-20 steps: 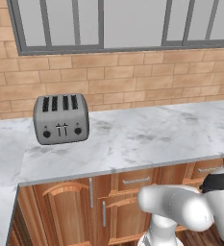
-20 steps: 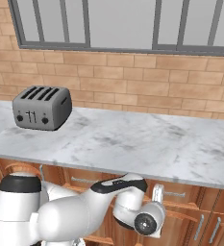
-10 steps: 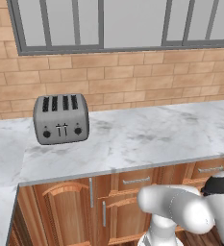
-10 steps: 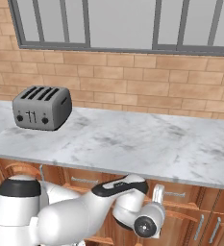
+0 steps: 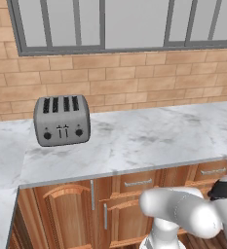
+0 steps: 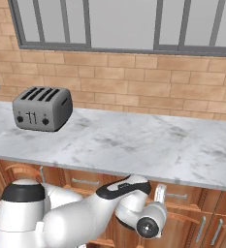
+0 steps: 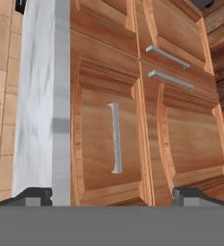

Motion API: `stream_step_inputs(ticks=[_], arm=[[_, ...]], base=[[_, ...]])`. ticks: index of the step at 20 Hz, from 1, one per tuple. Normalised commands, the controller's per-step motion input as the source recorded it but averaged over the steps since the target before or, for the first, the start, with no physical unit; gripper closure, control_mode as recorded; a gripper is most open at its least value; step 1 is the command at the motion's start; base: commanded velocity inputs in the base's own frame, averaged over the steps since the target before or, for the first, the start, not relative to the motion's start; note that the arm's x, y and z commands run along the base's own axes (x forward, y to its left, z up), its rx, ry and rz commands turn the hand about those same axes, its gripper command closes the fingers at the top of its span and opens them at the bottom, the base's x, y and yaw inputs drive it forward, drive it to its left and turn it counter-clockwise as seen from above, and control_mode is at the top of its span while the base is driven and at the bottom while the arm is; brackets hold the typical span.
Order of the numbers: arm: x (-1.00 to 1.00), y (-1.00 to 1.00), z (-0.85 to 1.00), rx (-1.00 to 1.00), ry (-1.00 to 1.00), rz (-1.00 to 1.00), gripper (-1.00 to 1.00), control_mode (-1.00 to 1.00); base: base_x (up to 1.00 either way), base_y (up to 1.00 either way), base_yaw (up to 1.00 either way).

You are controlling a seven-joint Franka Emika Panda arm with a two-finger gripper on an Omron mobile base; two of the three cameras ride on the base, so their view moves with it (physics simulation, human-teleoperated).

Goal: Take a straw from the drawer in front and place it inside the glass cup on the dining counter.

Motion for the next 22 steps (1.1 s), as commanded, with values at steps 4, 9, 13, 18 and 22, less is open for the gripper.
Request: stream_step_inputs(ticks=[4,9,13,18,22], arm=[[0.15,0.0,0.0,0.04,-0.06,0.0,-1.0,-1.0],[0.11,0.0,-0.01,0.06,-0.05,0.0,-1.0,-1.0],[0.09,0.0,-0.09,0.04,-0.02,0.0,-1.0,-1.0],[0.07,0.0,-0.16,0.02,-0.02,0.0,-1.0,-1.0],[0.09,0.0,-0.18,0.02,-0.03,0.0,-1.0,-1.0]], base=[[0.0,0.0,0.0],[0.0,0.0,0.0],[0.0,0.0,0.0],[0.0,0.0,0.0],[0.0,0.0,0.0]])
